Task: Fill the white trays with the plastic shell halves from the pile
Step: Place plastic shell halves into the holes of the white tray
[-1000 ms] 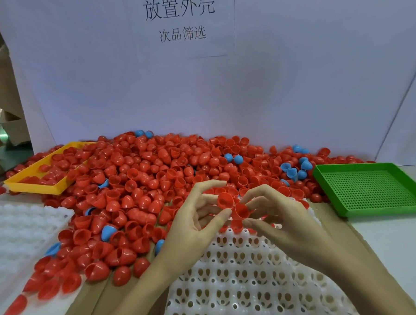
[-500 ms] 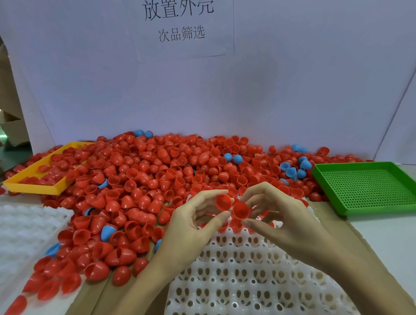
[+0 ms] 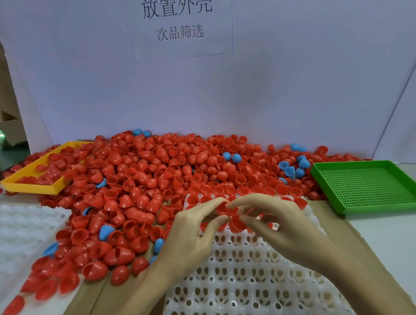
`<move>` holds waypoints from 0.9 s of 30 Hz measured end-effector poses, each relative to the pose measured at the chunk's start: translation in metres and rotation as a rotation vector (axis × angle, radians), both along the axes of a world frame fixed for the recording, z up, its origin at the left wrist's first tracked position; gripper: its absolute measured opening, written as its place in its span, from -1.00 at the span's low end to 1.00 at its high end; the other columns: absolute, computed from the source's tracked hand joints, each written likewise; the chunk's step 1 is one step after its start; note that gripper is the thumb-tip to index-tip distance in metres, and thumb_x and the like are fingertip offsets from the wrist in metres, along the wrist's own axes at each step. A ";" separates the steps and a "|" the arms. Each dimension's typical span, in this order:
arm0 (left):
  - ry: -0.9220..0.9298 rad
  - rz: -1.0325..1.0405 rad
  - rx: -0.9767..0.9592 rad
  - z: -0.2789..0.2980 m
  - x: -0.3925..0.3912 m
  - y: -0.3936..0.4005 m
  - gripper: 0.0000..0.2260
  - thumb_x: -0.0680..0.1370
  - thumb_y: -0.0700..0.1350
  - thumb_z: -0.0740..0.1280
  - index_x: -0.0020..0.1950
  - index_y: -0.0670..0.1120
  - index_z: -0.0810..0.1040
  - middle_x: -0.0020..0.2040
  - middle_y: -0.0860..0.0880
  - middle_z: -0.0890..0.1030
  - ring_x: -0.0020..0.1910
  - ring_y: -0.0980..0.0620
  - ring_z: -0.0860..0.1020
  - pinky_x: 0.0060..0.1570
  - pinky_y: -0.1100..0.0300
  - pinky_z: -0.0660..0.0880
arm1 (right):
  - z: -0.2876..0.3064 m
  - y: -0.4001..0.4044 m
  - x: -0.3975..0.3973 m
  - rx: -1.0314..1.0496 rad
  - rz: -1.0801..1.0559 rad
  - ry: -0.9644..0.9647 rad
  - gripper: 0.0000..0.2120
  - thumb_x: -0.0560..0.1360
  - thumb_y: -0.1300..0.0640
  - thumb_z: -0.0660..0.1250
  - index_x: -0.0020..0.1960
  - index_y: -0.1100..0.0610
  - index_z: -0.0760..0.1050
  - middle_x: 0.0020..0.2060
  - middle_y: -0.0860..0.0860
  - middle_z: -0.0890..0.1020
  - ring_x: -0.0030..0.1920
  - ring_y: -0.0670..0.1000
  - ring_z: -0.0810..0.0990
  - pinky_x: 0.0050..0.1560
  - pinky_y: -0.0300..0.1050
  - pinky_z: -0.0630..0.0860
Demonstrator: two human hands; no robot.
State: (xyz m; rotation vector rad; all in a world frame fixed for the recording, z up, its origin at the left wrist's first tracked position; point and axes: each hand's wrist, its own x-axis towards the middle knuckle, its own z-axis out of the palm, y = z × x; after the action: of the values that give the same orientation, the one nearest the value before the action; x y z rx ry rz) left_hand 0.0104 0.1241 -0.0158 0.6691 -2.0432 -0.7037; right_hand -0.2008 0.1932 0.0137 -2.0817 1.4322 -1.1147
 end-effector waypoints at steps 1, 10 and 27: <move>-0.015 0.004 -0.020 -0.002 0.000 0.000 -0.68 0.66 -0.15 0.39 0.34 0.18 0.56 0.05 0.27 0.69 0.11 0.29 0.64 0.11 0.47 0.49 | -0.001 0.000 0.001 0.007 -0.008 0.019 -0.71 0.64 0.20 0.39 0.25 -0.13 0.62 -0.04 -0.16 0.68 -0.01 -0.01 0.70 -0.09 -0.13 0.66; -0.100 0.109 -0.031 -0.005 0.001 -0.004 -0.56 0.61 0.19 0.36 0.45 0.08 0.55 0.13 0.27 0.62 0.22 0.20 0.59 0.26 0.27 0.51 | 0.003 -0.005 -0.038 0.002 -0.281 0.211 -0.75 0.56 0.28 0.46 0.06 -0.07 0.66 -0.21 -0.23 0.69 -0.13 -0.27 0.67 -0.16 -0.46 0.53; -0.352 0.151 -0.182 -0.017 0.014 -0.045 -0.65 0.73 0.14 0.17 0.44 0.10 0.56 0.51 0.25 0.41 0.53 0.33 0.26 0.51 0.34 0.10 | -0.009 -0.012 -0.060 0.095 -0.397 0.370 -0.87 0.63 0.10 0.38 0.00 -0.10 0.67 -0.16 -0.21 0.61 -0.15 -0.24 0.55 -0.17 -0.38 0.38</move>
State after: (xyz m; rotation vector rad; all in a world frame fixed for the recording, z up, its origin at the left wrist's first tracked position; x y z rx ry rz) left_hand 0.0248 0.0791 -0.0324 0.8771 -2.3108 -0.3226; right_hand -0.2607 0.1813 0.0048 -2.0648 2.1011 -0.7918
